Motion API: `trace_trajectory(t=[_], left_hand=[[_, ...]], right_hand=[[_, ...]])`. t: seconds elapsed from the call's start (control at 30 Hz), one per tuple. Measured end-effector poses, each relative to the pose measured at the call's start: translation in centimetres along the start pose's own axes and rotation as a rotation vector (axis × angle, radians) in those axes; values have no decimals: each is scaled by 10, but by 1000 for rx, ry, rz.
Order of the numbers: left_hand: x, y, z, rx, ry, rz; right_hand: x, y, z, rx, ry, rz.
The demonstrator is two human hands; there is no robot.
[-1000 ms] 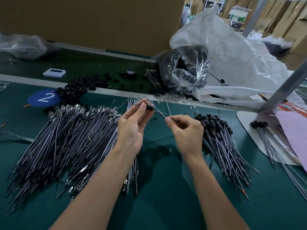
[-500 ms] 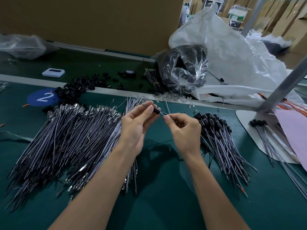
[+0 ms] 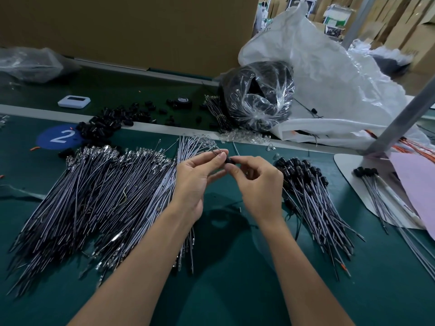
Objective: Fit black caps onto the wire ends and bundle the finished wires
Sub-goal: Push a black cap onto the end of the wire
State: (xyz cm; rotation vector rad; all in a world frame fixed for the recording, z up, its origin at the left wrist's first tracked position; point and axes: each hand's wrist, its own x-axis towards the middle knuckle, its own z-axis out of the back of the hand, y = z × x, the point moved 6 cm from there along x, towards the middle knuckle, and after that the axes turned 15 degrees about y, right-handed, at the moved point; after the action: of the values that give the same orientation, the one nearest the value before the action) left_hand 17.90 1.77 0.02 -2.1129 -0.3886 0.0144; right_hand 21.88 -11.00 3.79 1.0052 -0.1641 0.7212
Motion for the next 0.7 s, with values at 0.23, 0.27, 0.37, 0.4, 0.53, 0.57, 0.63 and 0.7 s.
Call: trace_trajectory(t=[0.23, 0.27, 0.37, 0.4, 0.53, 0.57, 0.63, 0.7], left_hand=[[-7, -25, 30, -269, -273, -166], [-8, -27, 36, -291, -325, -185], [-10, -27, 38, -280, -368, -196], [-10, -26, 36, -271, -362, -186], [-6, -22, 23, -229, -205, -128], [-6, -22, 20, -234, -171, -127], [-9, -19, 20, -280, -155, -143], [-9, -18, 21, -283, -169, -132]], right_hand=[[1, -14, 10, -26, -31, -118], [2, -17, 10, 17, 0, -140], [4, -25, 7, 396, 68, -241], [4, -28, 5, 575, 59, -268], [5, -30, 5, 1172, 4, -224], [5, -30, 6, 1253, 1, -209], [4, -30, 7, 1337, 4, -212], [3, -30, 5, 1352, 26, -239]])
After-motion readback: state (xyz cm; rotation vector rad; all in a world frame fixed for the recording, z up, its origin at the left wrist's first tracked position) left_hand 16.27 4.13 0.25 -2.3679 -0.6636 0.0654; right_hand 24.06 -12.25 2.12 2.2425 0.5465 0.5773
